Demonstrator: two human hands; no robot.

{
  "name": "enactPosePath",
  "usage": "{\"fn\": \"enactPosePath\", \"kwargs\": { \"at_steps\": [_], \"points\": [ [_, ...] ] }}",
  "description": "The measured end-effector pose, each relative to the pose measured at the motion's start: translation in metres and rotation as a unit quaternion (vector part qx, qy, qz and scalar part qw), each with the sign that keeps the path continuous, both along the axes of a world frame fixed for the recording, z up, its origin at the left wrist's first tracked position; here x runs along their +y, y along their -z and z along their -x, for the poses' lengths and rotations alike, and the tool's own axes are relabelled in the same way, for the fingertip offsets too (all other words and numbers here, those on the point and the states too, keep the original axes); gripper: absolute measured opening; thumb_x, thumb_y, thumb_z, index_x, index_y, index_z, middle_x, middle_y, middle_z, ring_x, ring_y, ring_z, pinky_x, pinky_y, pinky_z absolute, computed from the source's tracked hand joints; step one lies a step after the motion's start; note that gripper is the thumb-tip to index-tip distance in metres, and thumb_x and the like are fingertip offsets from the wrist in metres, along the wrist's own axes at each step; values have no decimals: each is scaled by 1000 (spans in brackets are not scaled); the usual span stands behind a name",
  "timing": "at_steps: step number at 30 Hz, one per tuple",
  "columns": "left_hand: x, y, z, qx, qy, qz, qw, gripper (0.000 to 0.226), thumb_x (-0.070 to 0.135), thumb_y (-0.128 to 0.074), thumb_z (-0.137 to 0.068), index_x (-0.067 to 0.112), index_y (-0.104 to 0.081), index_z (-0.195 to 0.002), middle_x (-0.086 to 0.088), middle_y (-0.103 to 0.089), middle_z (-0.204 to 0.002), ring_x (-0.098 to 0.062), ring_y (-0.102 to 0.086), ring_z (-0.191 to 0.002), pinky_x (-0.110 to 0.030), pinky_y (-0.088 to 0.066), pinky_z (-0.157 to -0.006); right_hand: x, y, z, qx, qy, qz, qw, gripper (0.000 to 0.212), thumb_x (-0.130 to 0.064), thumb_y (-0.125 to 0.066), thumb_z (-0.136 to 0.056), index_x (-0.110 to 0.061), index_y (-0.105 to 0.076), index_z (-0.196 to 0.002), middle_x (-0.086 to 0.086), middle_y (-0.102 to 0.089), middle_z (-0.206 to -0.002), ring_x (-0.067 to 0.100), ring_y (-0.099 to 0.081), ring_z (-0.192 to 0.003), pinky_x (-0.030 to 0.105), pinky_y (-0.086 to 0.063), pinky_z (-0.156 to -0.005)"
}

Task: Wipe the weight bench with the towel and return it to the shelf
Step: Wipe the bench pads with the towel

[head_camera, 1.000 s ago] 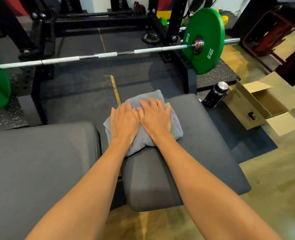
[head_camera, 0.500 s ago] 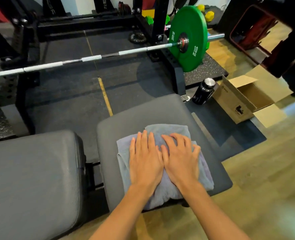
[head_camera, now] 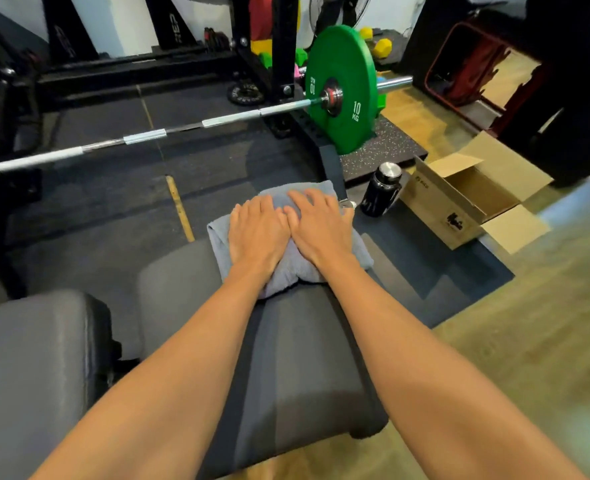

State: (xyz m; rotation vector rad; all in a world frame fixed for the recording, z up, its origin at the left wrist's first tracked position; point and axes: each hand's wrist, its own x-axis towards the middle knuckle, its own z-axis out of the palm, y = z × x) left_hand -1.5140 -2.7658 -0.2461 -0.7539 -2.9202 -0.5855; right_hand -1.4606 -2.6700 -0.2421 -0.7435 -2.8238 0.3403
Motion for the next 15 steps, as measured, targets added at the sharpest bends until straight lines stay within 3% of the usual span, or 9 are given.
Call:
{"fn": "enactPosePath", "kwargs": {
  "at_steps": [4,8,12,15],
  "points": [
    [14,-9,-60,-3,66,-6,998,33,28,-34,-94,8,-58,-102,-9,-61,-108,-25,-51,-104,-37,-34,-95,12,0,-67,-36,51,82,995,50,-51,-27,-99,-35,-36,-145,-3,-39,-151,25,-40,-131,52,-32,-98],
    [15,-11,-125,-18,131,1,991,37,33,-34,-95,9,-56,-113,-7,-56,-120,-24,-46,-116,-35,-30,-103,4,-4,-145,-57,121,150,980,55,-52,-27,-99,-30,-34,-148,4,-43,-150,31,-47,-128,50,-35,-100],
    [-19,-9,-165,-49,156,-17,986,52,35,-32,-99,9,-39,-142,-10,-39,-150,-22,-31,-139,-37,-15,-117,-35,-7,-183,-88,158,42,983,56,-52,-24,-99,-28,-30,-149,4,-44,-149,26,-43,-132,47,-37,-100],
    [-54,-3,-168,-68,155,-23,985,54,38,-29,-99,14,-35,-147,-4,-33,-155,-17,-25,-144,-35,-10,-119,-76,-3,-187,-116,161,4,980,60,-54,-20,-99,-28,-20,-153,4,-25,-160,24,-23,-146,52,-21,-113]
  ]
}}
